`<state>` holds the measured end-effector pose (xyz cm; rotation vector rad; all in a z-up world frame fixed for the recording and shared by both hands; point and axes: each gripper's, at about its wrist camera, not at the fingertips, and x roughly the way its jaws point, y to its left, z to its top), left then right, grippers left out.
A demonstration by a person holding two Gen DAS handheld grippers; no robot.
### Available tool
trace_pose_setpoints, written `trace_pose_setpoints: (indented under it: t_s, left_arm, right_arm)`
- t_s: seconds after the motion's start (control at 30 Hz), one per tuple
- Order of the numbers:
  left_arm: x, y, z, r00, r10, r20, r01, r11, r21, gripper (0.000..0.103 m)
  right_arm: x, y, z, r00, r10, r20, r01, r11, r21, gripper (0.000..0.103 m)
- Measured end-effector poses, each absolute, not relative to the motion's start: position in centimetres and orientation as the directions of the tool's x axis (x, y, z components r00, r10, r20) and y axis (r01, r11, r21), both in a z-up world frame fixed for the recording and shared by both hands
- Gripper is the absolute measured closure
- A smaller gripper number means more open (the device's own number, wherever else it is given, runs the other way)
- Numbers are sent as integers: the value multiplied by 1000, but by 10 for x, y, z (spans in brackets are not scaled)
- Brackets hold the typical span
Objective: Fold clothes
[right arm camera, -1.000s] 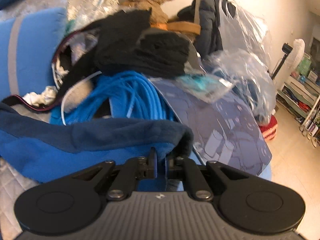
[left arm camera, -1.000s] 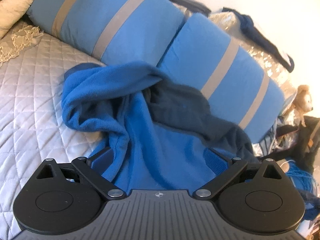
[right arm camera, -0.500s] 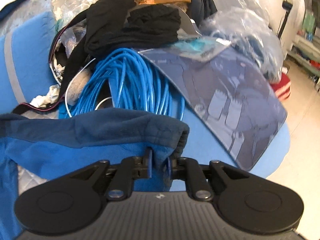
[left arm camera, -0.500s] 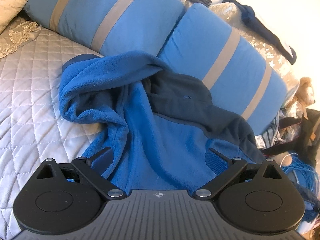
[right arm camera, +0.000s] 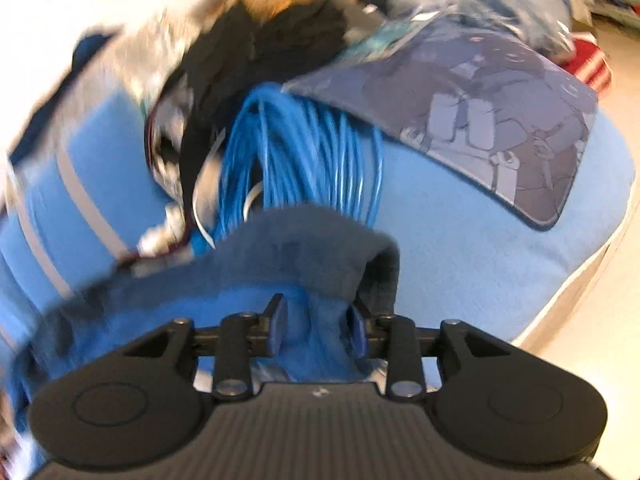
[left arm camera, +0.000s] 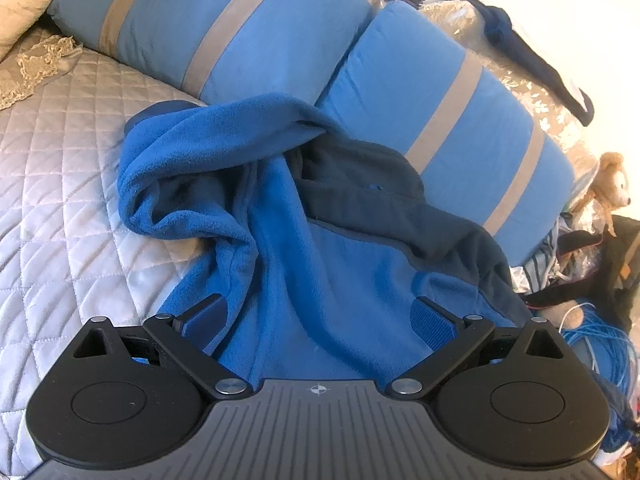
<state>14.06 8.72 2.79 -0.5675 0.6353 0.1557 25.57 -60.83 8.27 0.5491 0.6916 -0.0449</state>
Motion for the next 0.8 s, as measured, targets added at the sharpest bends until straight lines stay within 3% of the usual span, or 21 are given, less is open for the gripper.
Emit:
trace_pose_setpoints:
  t_s: [0.03, 0.07, 0.13, 0.33, 0.43, 0.5, 0.53, 0.6, 0.8]
  left_arm:
    - [141, 87, 27, 798, -32, -601, -306, 838, -452, 3]
    - [141, 87, 27, 797, -32, -603, -307, 838, -451, 3]
    - [142, 87, 27, 795, -31, -606, -309, 839, -448, 3]
    - [143, 85, 25, 790, -36, -613, -306, 843, -443, 3]
    - [144, 85, 26, 790, -38, -611, -301, 845, -442, 3]
    - [144, 84, 25, 788, -37, -615, -302, 847, -438, 3]
    - [144, 84, 24, 786, -35, -617, -303, 848, -434, 3]
    - [144, 84, 24, 785, -30, -618, -306, 850, -430, 3]
    - [140, 88, 31, 794, -41, -607, -297, 844, -446, 3]
  right_arm:
    - [255, -612, 83, 792, 141, -593, 224, 837, 499, 58]
    - [258, -616, 83, 790, 141, -596, 235, 829, 507, 81]
    - [266, -613, 82, 747, 113, -655, 244, 870, 429, 94]
    - [283, -596, 90, 636, -16, -771, 86, 995, 51, 95]
    - [289, -587, 86, 590, -85, -803, 52, 996, -67, 92]
    - [290, -576, 85, 590, -127, -798, 59, 992, -115, 64]
    - [290, -571, 85, 588, -150, -795, 63, 988, -140, 56]
    - [287, -564, 85, 579, -208, -789, 92, 977, -191, 23]
    - [259, -551, 103, 622, -354, -699, 234, 935, -265, 4]
